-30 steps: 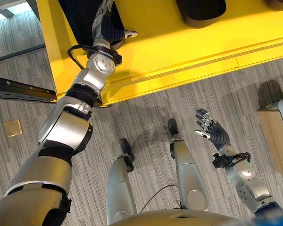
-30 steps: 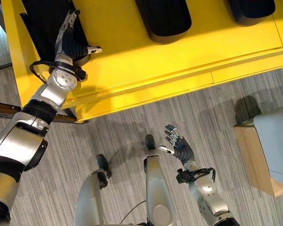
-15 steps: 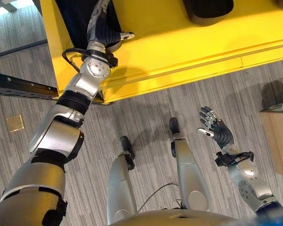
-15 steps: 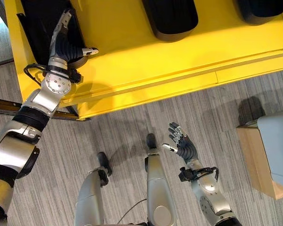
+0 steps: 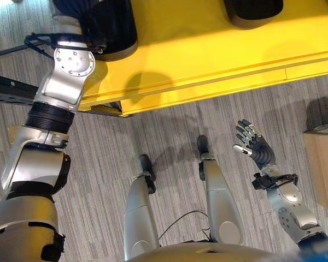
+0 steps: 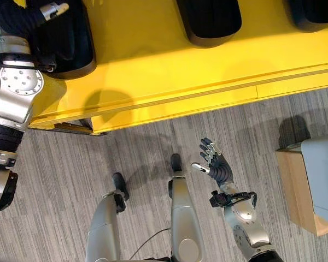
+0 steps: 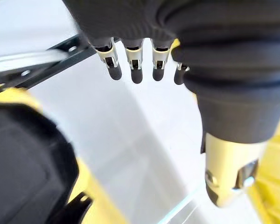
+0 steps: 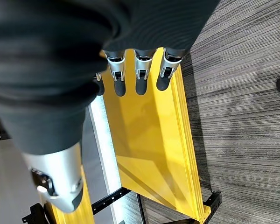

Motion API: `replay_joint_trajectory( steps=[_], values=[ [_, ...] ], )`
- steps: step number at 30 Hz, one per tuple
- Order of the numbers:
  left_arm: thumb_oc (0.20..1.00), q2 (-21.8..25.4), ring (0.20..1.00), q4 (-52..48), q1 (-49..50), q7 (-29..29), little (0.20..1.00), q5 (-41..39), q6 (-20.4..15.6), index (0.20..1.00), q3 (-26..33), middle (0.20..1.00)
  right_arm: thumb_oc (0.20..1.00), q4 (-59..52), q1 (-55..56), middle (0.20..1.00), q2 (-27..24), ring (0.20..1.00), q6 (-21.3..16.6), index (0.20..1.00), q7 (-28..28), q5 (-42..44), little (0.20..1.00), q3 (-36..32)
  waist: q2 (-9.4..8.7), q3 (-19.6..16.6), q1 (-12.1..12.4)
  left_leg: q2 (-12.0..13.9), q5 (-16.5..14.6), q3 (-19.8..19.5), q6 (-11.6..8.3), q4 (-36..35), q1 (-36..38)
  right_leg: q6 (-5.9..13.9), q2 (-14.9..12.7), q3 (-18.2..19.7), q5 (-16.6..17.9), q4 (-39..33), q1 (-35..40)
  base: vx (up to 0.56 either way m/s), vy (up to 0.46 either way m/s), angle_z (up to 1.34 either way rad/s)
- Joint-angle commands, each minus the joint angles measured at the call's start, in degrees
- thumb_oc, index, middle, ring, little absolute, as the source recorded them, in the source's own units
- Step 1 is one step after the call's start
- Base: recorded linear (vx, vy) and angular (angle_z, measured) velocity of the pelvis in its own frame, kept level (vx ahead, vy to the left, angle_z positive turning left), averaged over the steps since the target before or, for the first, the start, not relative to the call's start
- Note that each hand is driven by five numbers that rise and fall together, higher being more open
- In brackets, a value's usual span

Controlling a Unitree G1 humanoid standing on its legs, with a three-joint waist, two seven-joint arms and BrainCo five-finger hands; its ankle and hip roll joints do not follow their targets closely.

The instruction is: Move parts from the plastic box to the shelf.

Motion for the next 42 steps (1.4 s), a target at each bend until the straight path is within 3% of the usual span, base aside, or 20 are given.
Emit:
replay_joint_trajectory(
  steps=[1,8,14,17,23,25,26,27,28,29,38,39,40,42],
  values=[
    [1.0,3.6,1.0,-3.4,1.4,1.8,1.0,1.6,-3.2,1.0,3.3,1.0,1.0,-4.3,1.8,1.0,-1.4,1.0,-2.8,1.0,0.0,0.5,1.0,-2.6,0.19,-2.3,0.2,1.3,-0.9,-3.2,-0.83,0.8,-2.0,1.77,-3.4,-1.4,-3.4,0.8,5.3,0.0,0.0,0.05],
    [1.0,4.9,1.0,-16.3,12.5,0.0,1.0,5.8,-5.0,1.0,8.4,1.0,1.0,-4.5,1.3,1.0,-0.7,1.0,-3.0,1.0,-0.5,-0.4,1.0,-3.6,-0.1,-2.3,1.2,1.2,-0.8,-3.5,-0.8,0.4,-1.4,1.81,-3.4,-1.7,-3.2,0.2,6.2,0.0,0.0,0.01],
    [1.0,3.9,1.0,-23.6,22.0,-0.8,1.0,15.2,-3.2,1.0,12.0,1.0,1.0,-4.0,0.3,1.0,0.0,1.0,-3.0,1.0,-0.9,-1.2,1.0,-3.3,-0.54,-2.1,2.0,1.2,-1.0,-3.7,-0.79,0.4,-0.8,1.82,-3.5,-2.0,-3.4,0.3,6.9,0.0,0.0,0.0],
    [1.0,-0.3,1.0,-28.3,30.8,-2.8,1.0,18.4,-3.1,1.0,13.8,1.0,1.0,-4.3,-0.7,1.0,0.7,1.0,-3.1,1.0,-1.5,-1.8,1.0,-2.8,-1.07,-2.0,2.4,1.1,-1.0,-4.0,-0.7,0.2,0.0,1.7,-3.5,-2.2,-3.4,0.2,7.9,0.0,0.007,0.05],
    [1.0,-2.6,1.0,-34.8,41.7,-5.9,1.0,27.6,-2.9,1.0,13.9,1.0,1.0,-5.2,-2.0,1.0,0.9,1.0,-3.2,1.0,-2.5,-2.8,1.0,-3.0,-1.93,-2.2,3.2,1.1,-0.9,-4.4,-0.56,-0.6,1.4,1.66,-3.5,-2.9,-3.3,-0.7,9.8,-0.01,0.004,0.06],
    [1.0,-2.9,1.0,-35.3,43.3,-6.0,1.0,29.3,-2.8,1.0,13.6,1.0,1.0,-5.2,-2.3,1.0,0.8,1.0,-3.3,1.0,-2.9,-2.9,1.0,-3.0,-2.21,-1.9,3.3,1.0,0.9,-4.1,-0.15,-1.1,1.0,1.28,-3.7,-3.4,-2.0,-1.2,9.6,-0.07,0.002,0.1],
    [1.0,-3.5,1.0,-35.4,44.4,-6.1,1.0,29.9,-2.9,1.0,12.9,1.0,1.0,-5.1,-2.4,1.0,0.9,1.0,-3.3,1.0,-3.1,-3.1,1.0,-2.8,-2.25,-2.3,3.4,1.0,-0.3,-4.6,-0.47,-1.4,1.9,1.58,-3.6,-3.1,-3.1,-1.3,10.4,-0.14,0.005,0.1],
    [1.0,-3.2,1.0,-34.3,46.9,-6.3,1.0,33.8,-2.1,1.0,11.4,1.0,1.0,-5.0,-2.5,1.0,0.8,1.0,-3.4,1.0,-3.6,-3.4,1.0,-3.0,-2.65,-1.9,3.6,0.8,1.3,-4.3,0.0,-2.0,1.7,1.28,-3.7,-3.6,-1.8,-1.9,10.3,0.04,-0.003,0.04],
    [1.0,-3.3,1.0,-34.2,46.8,-6.2,1.0,33.8,-2.1,1.0,11.3,1.0,1.0,-5.0,-2.5,1.0,0.8,1.0,-3.3,1.0,-3.6,-3.4,1.0,-3.0,-2.56,-2.2,3.6,0.8,-0.1,-4.7,-0.35,-1.9,2.3,1.59,-3.6,-3.3,-3.0,-1.7,10.8,-0.14,0.008,0.02],
    [1.0,-3.2,1.0,-33.3,47.7,-6.4,1.0,36.3,-1.8,1.0,10.2,1.0,1.0,-4.8,-2.6,1.0,1.0,1.0,-3.3,1.0,-4.0,-3.6,1.0,-3.1,-2.79,-1.8,3.7,0.7,1.5,-4.3,0.08,-2.1,1.6,1.27,-3.8,-3.7,-1.8,-1.9,10.4,0.0,0.0,0.0],
    [1.0,-5.5,1.0,-25.0,47.1,-8.2,1.0,40.8,1.0,1.0,5.1,1.0,1.0,-4.8,-2.4,1.0,1.1,1.0,-2.7,1.0,-4.4,-4.1,1.0,-3.4,-3.34,-1.7,3.4,0.8,1.9,-4.3,0.22,-2.3,1.4,1.17,-3.6,-3.6,-1.6,-2.2,10.2,-0.02,0.004,0.0],
    [1.0,-5.8,1.0,-24.0,47.0,-8.2,1.0,41.1,1.5,1.0,4.9,1.0,1.0,-4.7,-2.4,1.0,1.1,1.0,-2.6,1.0,-4.5,-4.1,1.0,-3.5,-3.29,-2.0,3.3,0.9,0.5,-4.7,-0.14,-2.3,2.0,1.46,-3.3,-3.3,-2.9,-2.0,10.7,-0.01,-0.001,-0.04],
    [1.0,-6.2,1.0,-23.2,46.3,-8.5,1.0,41.2,2.0,1.0,4.4,1.0,1.0,-4.7,-2.5,1.0,1.1,1.0,-2.5,1.0,-4.7,-4.1,1.0,-3.6,-3.37,-1.7,3.3,0.9,2.0,-4.4,0.2,-2.3,1.3,1.13,-3.5,-3.6,-1.7,-2.2,10.1,0.08,-0.002,-0.03],
    [1.0,-6.9,1.0,-21.0,45.7,-8.5,1.0,41.8,2.8,1.0,3.8,1.0,1.0,-4.6,-2.6,1.0,1.2,1.0,-2.3,1.0,-4.7,-4.0,1.0,-3.5,-3.34,-2.0,3.3,1.0,0.5,-4.7,-0.16,-2.0,1.8,1.33,-3.2,-3.3,-3.0,-1.8,10.5,0.0,0.0,0.0]
  ],
)
